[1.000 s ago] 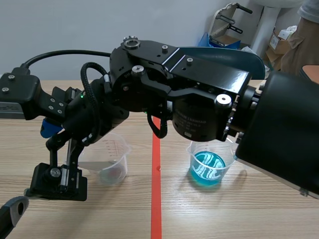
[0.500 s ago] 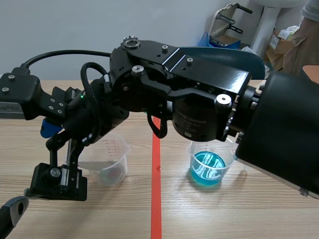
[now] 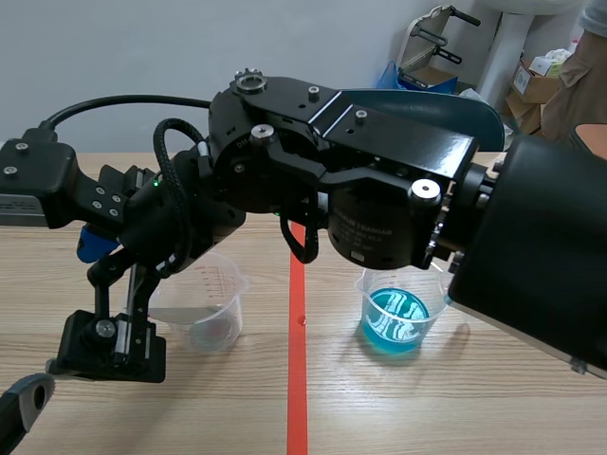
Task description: Do the redox reaction experiment
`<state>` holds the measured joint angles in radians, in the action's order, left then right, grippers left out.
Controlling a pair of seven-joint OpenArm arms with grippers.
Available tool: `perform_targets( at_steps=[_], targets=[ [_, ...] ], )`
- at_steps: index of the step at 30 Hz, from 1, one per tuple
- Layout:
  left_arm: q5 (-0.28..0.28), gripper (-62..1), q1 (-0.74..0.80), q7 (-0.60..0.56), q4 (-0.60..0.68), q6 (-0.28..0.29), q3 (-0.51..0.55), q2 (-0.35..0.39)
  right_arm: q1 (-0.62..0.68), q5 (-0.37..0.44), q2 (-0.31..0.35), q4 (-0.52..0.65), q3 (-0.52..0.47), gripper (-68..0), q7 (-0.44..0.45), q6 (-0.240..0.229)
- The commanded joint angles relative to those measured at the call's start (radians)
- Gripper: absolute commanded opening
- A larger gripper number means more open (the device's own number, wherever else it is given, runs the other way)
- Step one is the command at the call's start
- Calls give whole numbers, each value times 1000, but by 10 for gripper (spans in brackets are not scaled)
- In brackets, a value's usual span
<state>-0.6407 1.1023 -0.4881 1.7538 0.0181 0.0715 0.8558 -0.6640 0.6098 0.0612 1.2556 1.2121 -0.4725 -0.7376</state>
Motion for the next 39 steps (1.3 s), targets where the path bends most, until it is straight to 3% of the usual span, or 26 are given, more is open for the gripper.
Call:
perform_targets(
  at_steps=[1,13,21,30,39],
  targets=[
    [-3,8,-3,-17,10,-2,4,-8,-12,3,-2,13,-15,-4,15,-8],
    [-3,8,-3,-17,10,-2,4,-8,-12,3,0,13,-15,-4,19,-8],
    [-3,8,-3,-17,10,-2,4,-8,-10,4,8,15,-15,-4,67,4],
    [-3,8,-3,-16,10,-2,4,-7,65,-5,114,78,-84,-4,205,47],
    [-3,8,-3,-17,10,-2,4,-7,164,-58,293,238,-196,-4,391,185]
  ],
)
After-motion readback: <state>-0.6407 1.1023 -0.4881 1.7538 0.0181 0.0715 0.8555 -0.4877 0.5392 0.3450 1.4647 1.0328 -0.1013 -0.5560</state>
